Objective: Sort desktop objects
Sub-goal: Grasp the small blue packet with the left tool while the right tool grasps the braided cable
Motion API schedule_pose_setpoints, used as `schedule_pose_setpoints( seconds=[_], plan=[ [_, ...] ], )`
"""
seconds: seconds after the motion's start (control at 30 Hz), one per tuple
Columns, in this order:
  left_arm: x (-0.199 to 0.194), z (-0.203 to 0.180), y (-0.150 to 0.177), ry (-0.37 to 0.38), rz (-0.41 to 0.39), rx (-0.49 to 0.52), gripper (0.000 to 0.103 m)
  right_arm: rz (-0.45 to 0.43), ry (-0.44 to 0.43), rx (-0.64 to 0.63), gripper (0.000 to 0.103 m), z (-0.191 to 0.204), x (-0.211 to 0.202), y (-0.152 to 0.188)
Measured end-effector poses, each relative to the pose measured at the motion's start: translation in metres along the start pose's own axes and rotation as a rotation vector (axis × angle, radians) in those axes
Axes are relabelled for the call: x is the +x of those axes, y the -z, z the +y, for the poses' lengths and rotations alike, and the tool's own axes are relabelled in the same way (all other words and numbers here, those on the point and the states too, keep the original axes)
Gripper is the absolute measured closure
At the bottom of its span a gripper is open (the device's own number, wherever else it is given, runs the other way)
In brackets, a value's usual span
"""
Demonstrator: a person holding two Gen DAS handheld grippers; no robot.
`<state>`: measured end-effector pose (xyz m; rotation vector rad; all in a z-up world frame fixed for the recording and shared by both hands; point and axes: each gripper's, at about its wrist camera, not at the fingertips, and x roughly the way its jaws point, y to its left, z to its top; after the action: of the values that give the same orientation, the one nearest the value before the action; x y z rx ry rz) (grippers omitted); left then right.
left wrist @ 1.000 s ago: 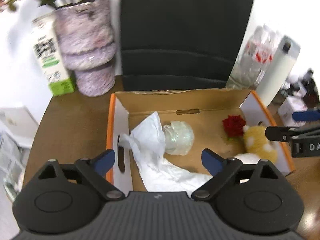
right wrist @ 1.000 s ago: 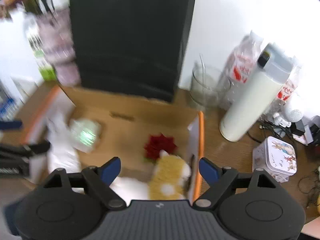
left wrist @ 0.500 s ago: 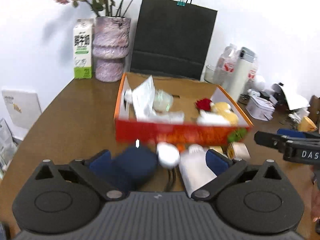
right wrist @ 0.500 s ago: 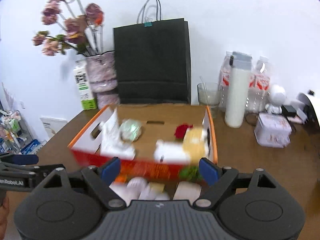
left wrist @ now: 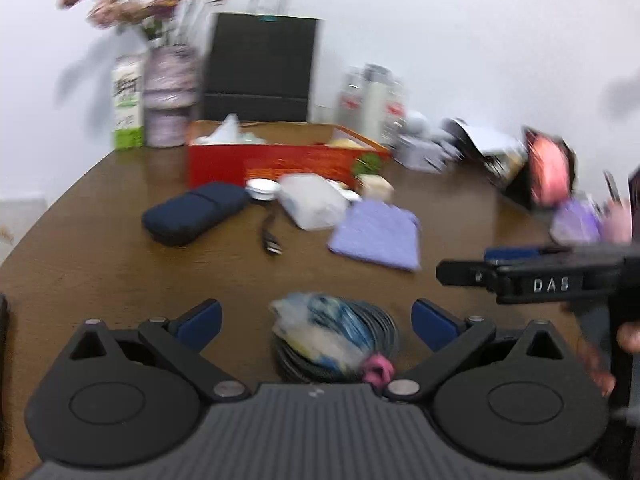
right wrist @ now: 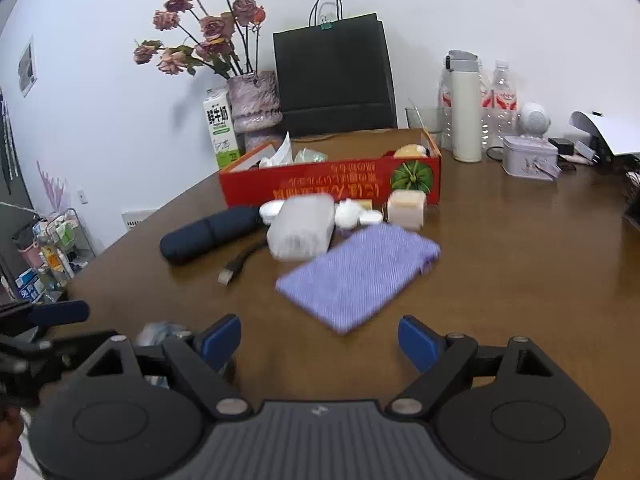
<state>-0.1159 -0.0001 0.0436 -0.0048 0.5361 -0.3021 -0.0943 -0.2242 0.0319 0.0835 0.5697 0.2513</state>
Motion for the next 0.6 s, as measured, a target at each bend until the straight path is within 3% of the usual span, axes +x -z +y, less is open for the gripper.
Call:
schedule_pose_setpoints(
  seconds=[0.1, 0.17, 0.27, 0.4, 0.47, 0.5, 0.6],
  plan=[
    [0.006, -0.001, 0.002, -0.031, -0.006, 0.009, 0.003, -0.035, 0.023, -0.020, 0.018, -0.001, -0.015, 0.007],
    [0.012, 0.008, 0.000, 0.001, 0.001, -0.043, 0.004, -0.024, -0.003, -0.023, 0.018, -0.001, -0.017, 0.006],
    [0.028, 0.019, -0.006, 0.013, 0.035, -0.108, 0.028, -0.035, -0.030, -0.029, 0.020, 0.001, -0.014, -0.001],
    [0.052, 0.025, -0.004, -0.002, 0.108, -0.154, 0.071, 0.001, -0.065, -0.050, 0.020, 0.013, 0.000, -0.001],
    [0.052, 0.025, -0.005, -0.003, 0.095, -0.159, 0.085, 0.013, -0.080, -0.067, 0.021, 0.021, 0.005, 0.001],
    [0.051, 0.025, -0.006, 0.004, 0.091, -0.167, 0.090, 0.019, -0.088, -0.077, 0.021, 0.026, 0.007, 0.003],
    [0.039, 0.038, -0.015, 0.038, 0.035, -0.256, 0.092, 0.042, -0.101, -0.094, 0.021, 0.038, 0.016, 0.005]
  ],
)
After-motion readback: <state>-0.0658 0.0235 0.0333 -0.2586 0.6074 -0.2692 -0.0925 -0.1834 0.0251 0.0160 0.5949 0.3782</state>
